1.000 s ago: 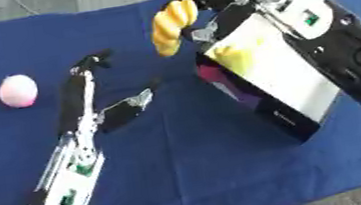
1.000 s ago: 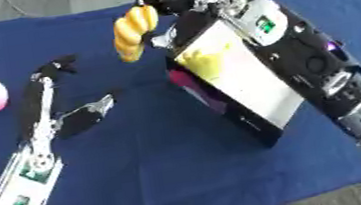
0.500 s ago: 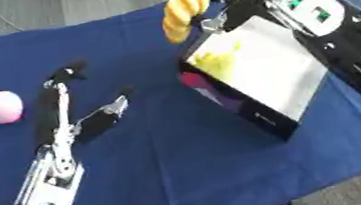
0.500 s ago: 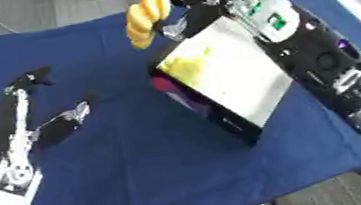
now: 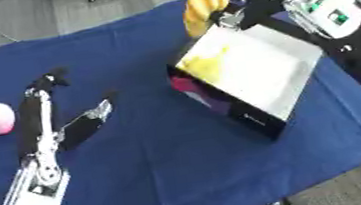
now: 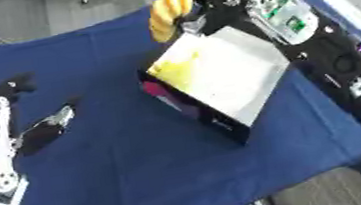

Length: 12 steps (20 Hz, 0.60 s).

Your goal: Pick up the objects with one hand, pass them to the other hand, and then place them into the box on the other side of the table.

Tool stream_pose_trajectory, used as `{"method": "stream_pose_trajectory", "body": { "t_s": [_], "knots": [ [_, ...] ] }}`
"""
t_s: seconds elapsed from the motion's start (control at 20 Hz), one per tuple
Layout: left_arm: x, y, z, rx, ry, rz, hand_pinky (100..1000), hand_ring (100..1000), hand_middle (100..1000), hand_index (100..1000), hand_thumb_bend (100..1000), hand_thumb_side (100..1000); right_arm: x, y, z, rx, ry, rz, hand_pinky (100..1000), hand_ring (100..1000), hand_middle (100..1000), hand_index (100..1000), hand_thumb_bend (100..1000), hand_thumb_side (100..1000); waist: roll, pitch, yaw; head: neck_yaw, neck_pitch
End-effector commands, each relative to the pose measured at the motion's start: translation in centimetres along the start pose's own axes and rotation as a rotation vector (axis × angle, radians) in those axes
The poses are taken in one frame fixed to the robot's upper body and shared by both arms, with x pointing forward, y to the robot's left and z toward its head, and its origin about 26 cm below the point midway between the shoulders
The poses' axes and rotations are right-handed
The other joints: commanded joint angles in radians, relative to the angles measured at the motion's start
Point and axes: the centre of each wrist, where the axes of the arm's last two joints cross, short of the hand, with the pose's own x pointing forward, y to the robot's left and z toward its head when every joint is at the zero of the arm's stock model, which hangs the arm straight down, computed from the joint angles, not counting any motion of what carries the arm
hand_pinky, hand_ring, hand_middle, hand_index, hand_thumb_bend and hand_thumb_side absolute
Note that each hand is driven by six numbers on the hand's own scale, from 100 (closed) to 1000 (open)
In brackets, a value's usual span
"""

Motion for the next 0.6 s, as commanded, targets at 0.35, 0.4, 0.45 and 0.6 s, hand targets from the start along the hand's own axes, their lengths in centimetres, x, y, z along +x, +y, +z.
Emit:
{"method": "stream_pose_trajectory", "body": {
  "t_s": [0.35, 0.4, 0.45, 0.6],
  "knots": [
    [-0.1, 1.5, -0.3, 0.053, 0.004, 0.006, 817, 804, 624, 829, 624, 460, -1.1, -1.9, 2.1, -0.066, 0.08, 0.099, 972, 1000, 757, 742, 100, 110, 0.017, -0.037, -0.01, -0.005, -0.002],
    [-0.2, 1.6, -0.3, 0.055, 0.005, 0.006, 816, 804, 624, 829, 623, 460, -1.3, -1.8, 2.2, -0.069, 0.09, 0.106, 972, 1000, 762, 749, 100, 112, 0.017, -0.037, -0.011, -0.004, -0.002],
    [-0.2, 1.6, -0.3, 0.057, 0.005, 0.007, 816, 804, 623, 828, 623, 459, -1.6, -1.8, 2.3, -0.073, 0.1, 0.112, 971, 1000, 772, 760, 100, 116, 0.017, -0.037, -0.012, -0.003, -0.002],
    [-0.2, 1.7, -0.3, 0.061, 0.008, 0.006, 816, 804, 623, 828, 624, 460, -2.2, -1.7, 2.7, -0.085, 0.128, 0.14, 974, 1000, 812, 807, 100, 116, 0.017, -0.037, -0.014, 0.0, -0.002]
  ]
}}
